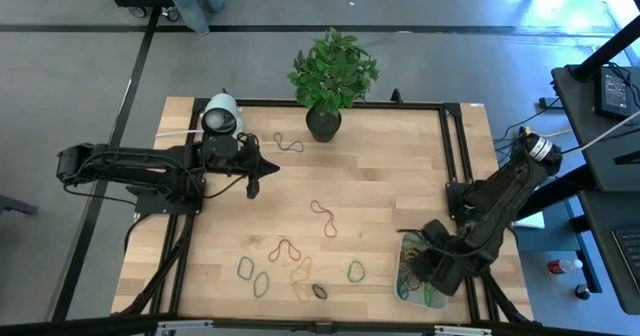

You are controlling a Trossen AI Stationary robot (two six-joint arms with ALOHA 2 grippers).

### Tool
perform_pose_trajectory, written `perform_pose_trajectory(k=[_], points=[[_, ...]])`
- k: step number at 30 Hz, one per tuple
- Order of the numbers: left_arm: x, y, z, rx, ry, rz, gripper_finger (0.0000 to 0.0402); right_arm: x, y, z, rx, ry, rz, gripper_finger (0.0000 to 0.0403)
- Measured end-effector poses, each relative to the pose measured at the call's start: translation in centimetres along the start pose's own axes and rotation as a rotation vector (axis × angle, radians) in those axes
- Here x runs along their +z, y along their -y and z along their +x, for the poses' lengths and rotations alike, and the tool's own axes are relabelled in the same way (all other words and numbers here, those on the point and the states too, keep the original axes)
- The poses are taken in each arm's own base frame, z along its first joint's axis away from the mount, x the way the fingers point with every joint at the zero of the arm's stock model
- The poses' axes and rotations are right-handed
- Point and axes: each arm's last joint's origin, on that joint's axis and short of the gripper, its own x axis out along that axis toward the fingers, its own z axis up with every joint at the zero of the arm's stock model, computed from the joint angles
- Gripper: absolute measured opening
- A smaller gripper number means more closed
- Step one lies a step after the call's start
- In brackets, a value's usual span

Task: Pick and place rubber bands into bin
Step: Put the blue rubber band into the gray bin

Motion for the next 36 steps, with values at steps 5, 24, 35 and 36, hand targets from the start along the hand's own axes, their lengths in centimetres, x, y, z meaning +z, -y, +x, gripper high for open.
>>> perform_pose_trajectory(k=[5,24,35,36], points=[[0.5,0.6,0.0,-0.018,-0.014,0.105,0.0004,0.2,0.2,-1.9,0.104,0.063,-0.090,0.0095],[1.1,11.1,0.3,0.142,-0.586,0.110,0.0003,8.0,4.1,-5.4,0.183,0.359,-0.355,0.0006],[-2.7,14.6,-0.3,0.244,-0.820,-0.340,0.0055,9.5,4.9,-1.5,0.352,0.425,-0.368,0.0002],[-3.1,14.8,-0.2,0.251,-0.841,-0.362,0.0064,9.5,4.9,-1.2,0.359,0.426,-0.366,0.0002]])
